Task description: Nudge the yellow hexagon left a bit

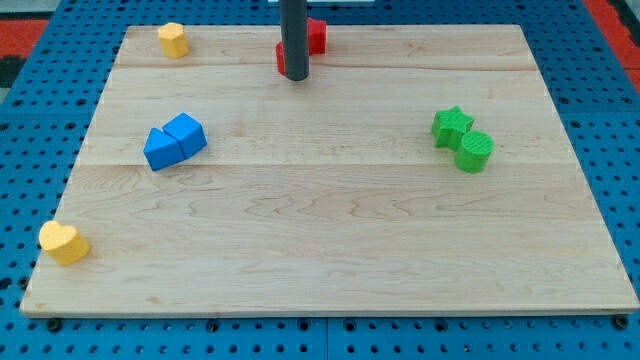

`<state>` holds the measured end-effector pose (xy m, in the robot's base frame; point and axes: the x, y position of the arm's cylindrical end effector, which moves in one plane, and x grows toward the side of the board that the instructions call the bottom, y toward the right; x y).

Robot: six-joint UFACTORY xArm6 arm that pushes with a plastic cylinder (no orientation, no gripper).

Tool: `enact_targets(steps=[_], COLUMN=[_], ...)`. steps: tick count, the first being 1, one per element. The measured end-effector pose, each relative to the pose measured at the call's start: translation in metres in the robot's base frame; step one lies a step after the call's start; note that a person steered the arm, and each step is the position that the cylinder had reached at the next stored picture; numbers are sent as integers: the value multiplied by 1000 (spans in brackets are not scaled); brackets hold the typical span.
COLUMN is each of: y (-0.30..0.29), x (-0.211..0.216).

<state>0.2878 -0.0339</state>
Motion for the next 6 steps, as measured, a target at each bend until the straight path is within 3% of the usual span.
enact_targets(steps=[2,3,4,5,6], y=[-30,10,-28,-104,-92], x=[-7,-25,-4,-17,-92])
